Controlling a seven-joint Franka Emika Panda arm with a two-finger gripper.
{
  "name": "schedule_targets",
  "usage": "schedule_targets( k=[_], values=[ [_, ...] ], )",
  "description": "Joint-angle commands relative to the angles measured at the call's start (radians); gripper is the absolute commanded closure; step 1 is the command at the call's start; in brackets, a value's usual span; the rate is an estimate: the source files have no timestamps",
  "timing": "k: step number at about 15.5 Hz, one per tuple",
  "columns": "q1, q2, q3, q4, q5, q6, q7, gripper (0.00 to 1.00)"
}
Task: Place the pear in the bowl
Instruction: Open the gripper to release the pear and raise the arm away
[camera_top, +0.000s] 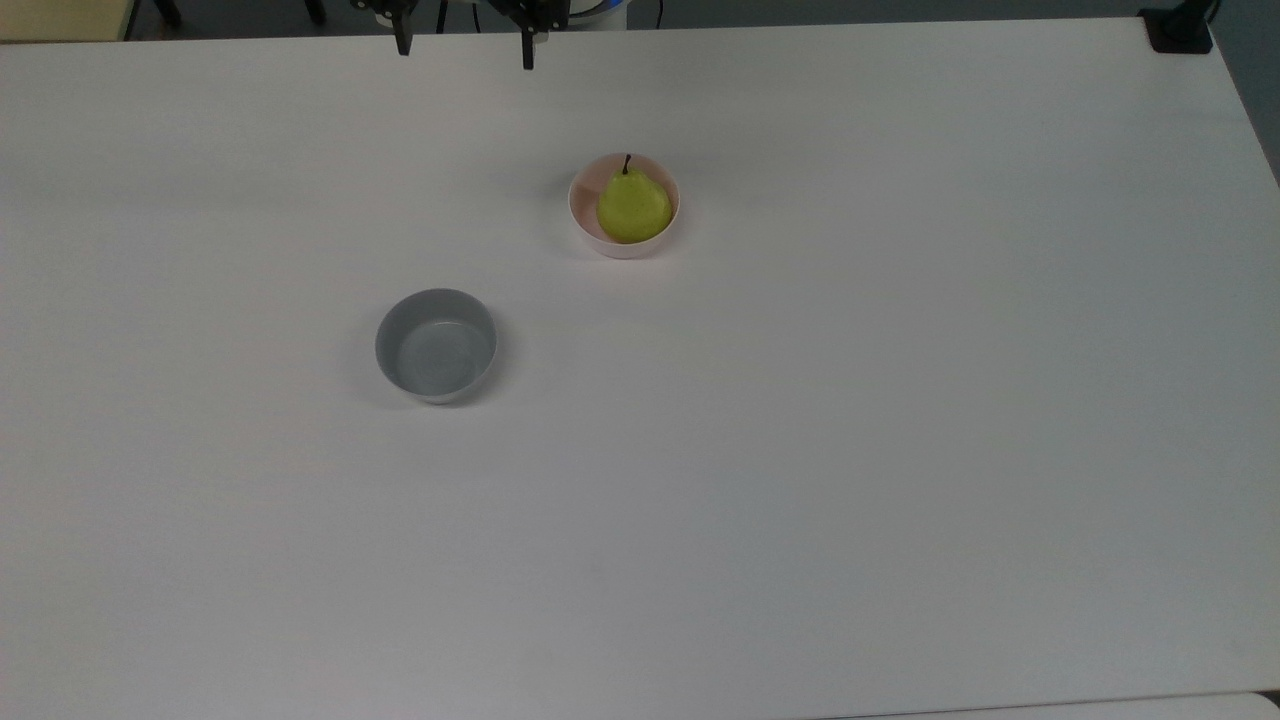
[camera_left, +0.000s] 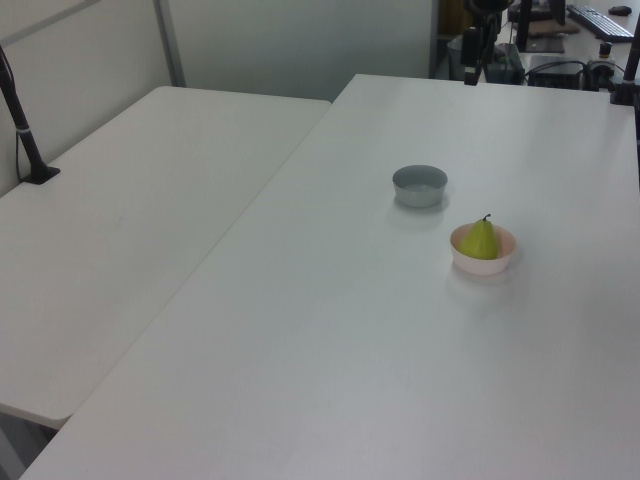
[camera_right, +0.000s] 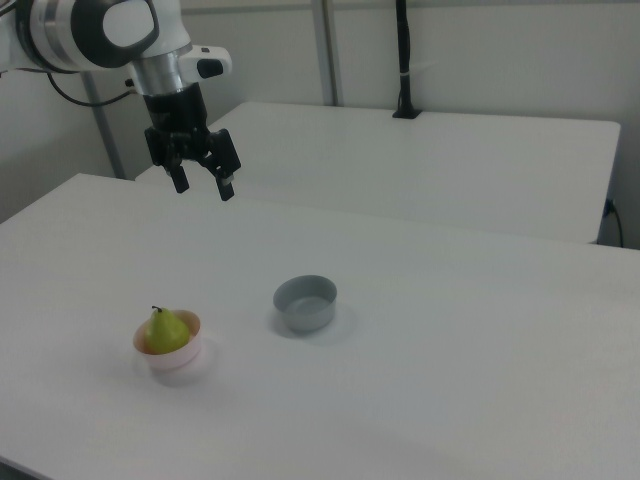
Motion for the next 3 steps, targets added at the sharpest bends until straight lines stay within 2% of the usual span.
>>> schedule_targets(
  k=[1, 3],
  values=[
    [0.008, -0.002, -0.016, 0.01, 0.019, -0.032, -0.034, 0.0],
    [0.005, -0.002, -0.016, 0.014, 0.019, -0.029, -0.034, 0.0]
  ],
)
